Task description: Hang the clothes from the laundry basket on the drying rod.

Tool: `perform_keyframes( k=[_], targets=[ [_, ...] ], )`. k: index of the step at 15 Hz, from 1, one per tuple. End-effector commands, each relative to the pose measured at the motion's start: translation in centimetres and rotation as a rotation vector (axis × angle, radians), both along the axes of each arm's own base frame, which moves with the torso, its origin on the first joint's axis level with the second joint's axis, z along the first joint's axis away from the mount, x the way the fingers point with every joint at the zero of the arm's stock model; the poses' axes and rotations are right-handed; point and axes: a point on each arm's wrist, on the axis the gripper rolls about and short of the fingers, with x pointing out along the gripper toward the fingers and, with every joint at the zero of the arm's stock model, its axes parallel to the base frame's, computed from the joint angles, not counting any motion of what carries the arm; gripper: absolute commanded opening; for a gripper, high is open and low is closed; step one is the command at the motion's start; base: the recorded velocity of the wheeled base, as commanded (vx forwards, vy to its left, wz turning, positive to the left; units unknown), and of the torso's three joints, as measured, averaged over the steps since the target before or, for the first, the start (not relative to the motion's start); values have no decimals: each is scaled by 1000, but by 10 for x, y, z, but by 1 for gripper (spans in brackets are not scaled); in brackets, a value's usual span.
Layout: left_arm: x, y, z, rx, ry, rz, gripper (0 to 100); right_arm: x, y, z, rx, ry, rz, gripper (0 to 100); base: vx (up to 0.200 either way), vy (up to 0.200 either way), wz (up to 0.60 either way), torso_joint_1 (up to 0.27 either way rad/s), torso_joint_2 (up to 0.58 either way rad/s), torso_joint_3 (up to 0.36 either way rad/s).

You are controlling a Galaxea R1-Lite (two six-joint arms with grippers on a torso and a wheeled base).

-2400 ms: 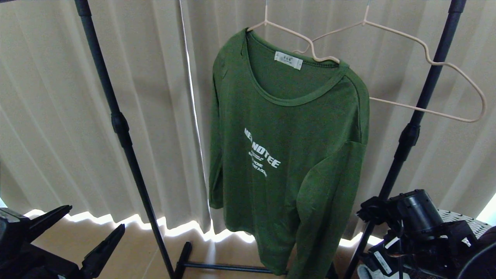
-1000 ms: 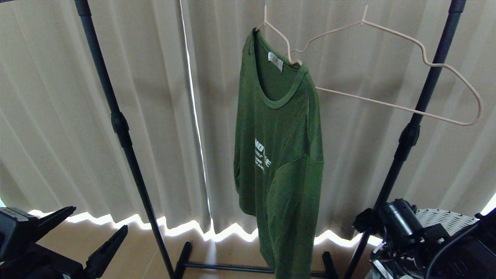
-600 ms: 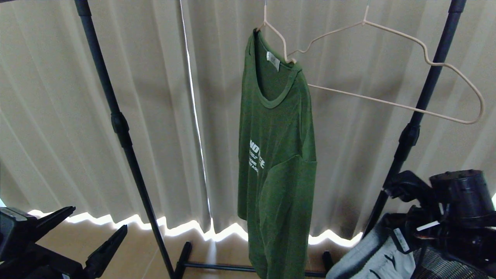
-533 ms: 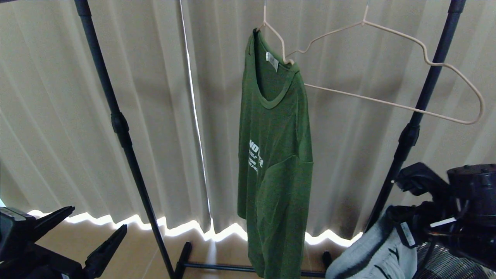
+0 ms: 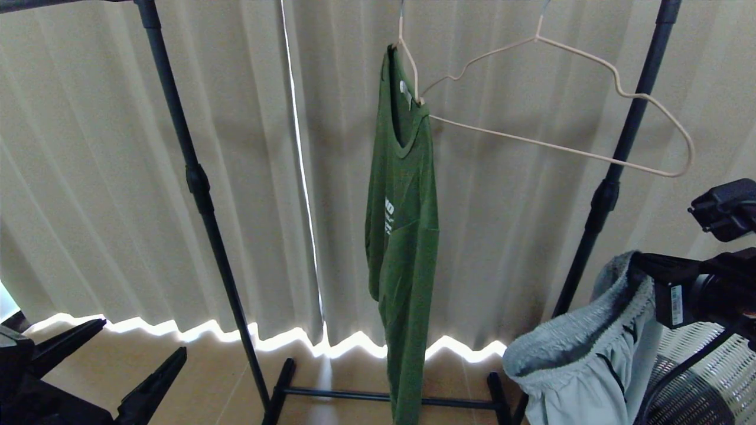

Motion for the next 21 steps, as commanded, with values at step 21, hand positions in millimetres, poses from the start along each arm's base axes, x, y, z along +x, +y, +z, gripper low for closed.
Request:
perform_keyframes(
  k=[21],
  targets=[
    [80, -151, 10, -51, 203, -615, 100, 3, 113, 82, 332, -126, 716, 0, -38, 0, 0, -1, 0, 0]
  ],
)
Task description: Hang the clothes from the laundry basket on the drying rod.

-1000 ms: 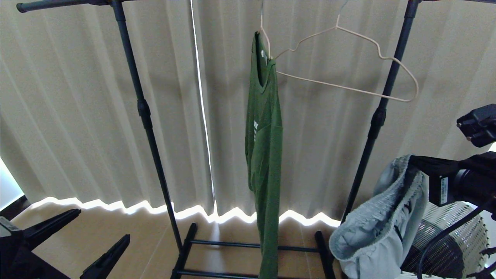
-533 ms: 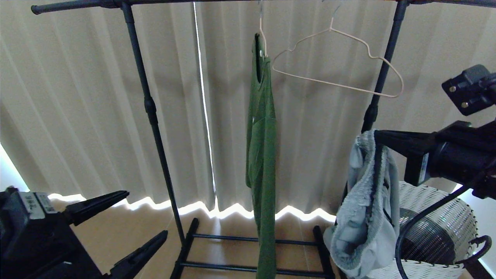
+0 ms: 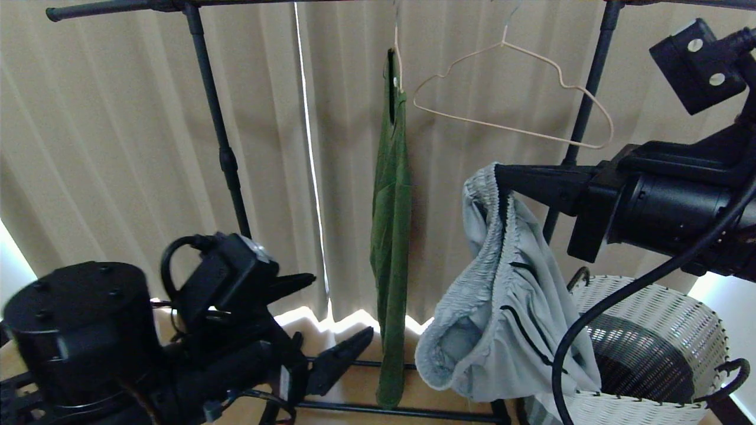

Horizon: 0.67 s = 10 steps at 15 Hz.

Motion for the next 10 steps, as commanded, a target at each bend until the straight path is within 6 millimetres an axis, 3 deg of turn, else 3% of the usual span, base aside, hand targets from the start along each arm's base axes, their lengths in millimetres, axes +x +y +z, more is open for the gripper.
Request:
perform_keyframes(
  k=[1, 6, 10],
  targets=[
    [8, -34, -24, 62, 77, -64, 100, -3, 8, 0, 3, 4, 33, 0, 0, 0, 0, 0, 0, 0],
    [27, -77, -29, -25, 167, -78, 100, -8, 16, 6, 43, -36, 76, 0, 0, 0, 0, 0, 0, 0],
    [40, -78, -57, 33, 231, 4, 100, -12, 17, 8, 48, -40, 87, 0, 0, 0, 0, 0, 0, 0]
  ],
)
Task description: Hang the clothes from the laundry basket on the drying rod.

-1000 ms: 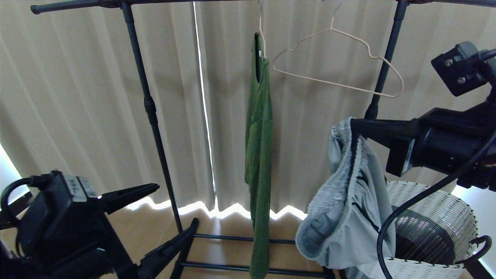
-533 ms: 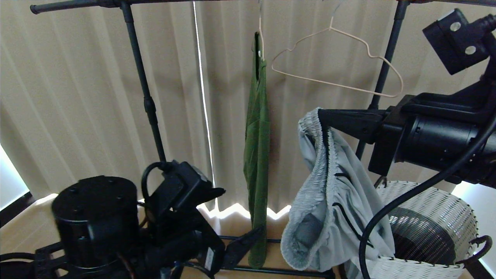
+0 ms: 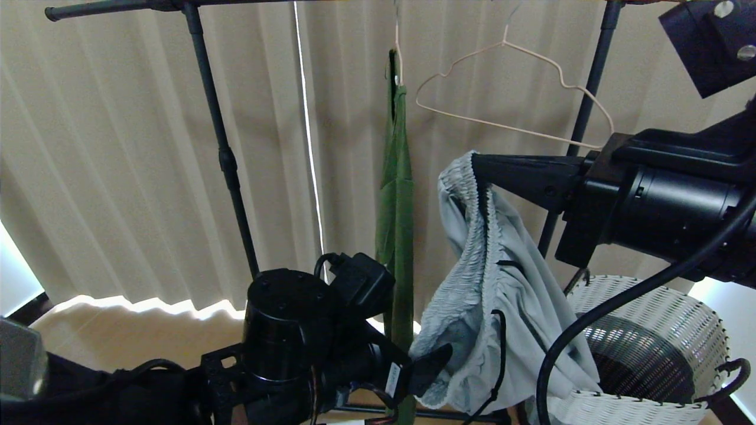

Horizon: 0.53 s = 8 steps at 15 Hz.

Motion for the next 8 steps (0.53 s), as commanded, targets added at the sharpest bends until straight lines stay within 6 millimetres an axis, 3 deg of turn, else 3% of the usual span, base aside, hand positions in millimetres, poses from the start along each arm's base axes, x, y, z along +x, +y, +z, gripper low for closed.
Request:
perform_keyframes(
  k=[1, 6, 7, 8],
  targets=[
    [14, 2, -32, 101, 46, 111, 100, -2, -2, 2, 7, -6, 2, 0, 0, 0, 0, 0, 0, 0],
    [11, 8, -41, 140, 63, 140, 100, -6, -6, 8, 21, -22, -1, 0, 0, 0, 0, 0, 0, 0],
    [12, 8, -40, 137, 59, 143, 0, -7, -8, 9, 26, -26, -3, 0, 0, 0, 0, 0, 0, 0],
    [12, 9, -41, 141, 57, 144, 0, -10, -12, 10, 30, -31, -6, 0, 0, 0, 0, 0, 0, 0]
  ],
)
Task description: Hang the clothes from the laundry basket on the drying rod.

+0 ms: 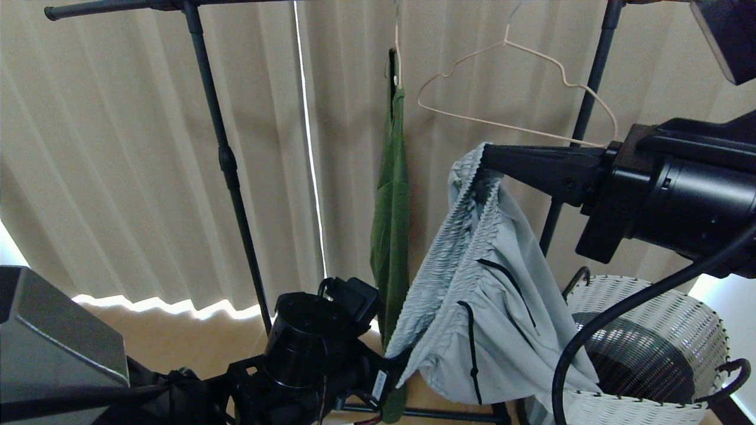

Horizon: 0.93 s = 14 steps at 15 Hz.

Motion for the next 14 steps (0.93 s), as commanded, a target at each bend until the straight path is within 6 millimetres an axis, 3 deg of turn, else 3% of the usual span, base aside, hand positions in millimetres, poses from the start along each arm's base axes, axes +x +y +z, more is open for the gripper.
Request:
perform_keyframes(
  k=[1, 5, 8, 9, 10, 11, 13, 14],
  targets=[
    [0, 2, -1, 5, 3, 2, 0, -5, -7, 0, 7, -5, -8, 0, 0, 0, 0, 0, 0, 0],
    [-1, 5, 1, -28, -62, -2, 0, 8, -10, -6, -10, 12, -55, 0, 0, 0, 0, 0, 0, 0],
    [27, 35, 41, -51, -231, 100, 0, 20, -24, -5, -8, 8, -134, 0, 0, 0, 0, 0, 0, 0],
    [34, 51, 70, -84, -310, 153, 0, 24, -30, -5, -6, 9, -163, 0, 0, 0, 0, 0, 0, 0],
    [36, 59, 86, -99, -343, 178, 0, 27, -30, -5, -6, 12, -170, 0, 0, 0, 0, 0, 0, 0],
    [36, 81, 133, -133, -413, 245, 0, 34, -24, -5, 3, 5, -135, 0, 0, 0, 0, 0, 0, 0],
    [31, 101, 194, -180, -492, 298, 0, 50, -12, 2, 50, -56, -113, 0, 0, 0, 0, 0, 0, 0],
    [29, 103, 216, -202, -523, 303, 0, 54, -9, 11, 82, -95, -116, 0, 0, 0, 0, 0, 0, 0]
  ],
)
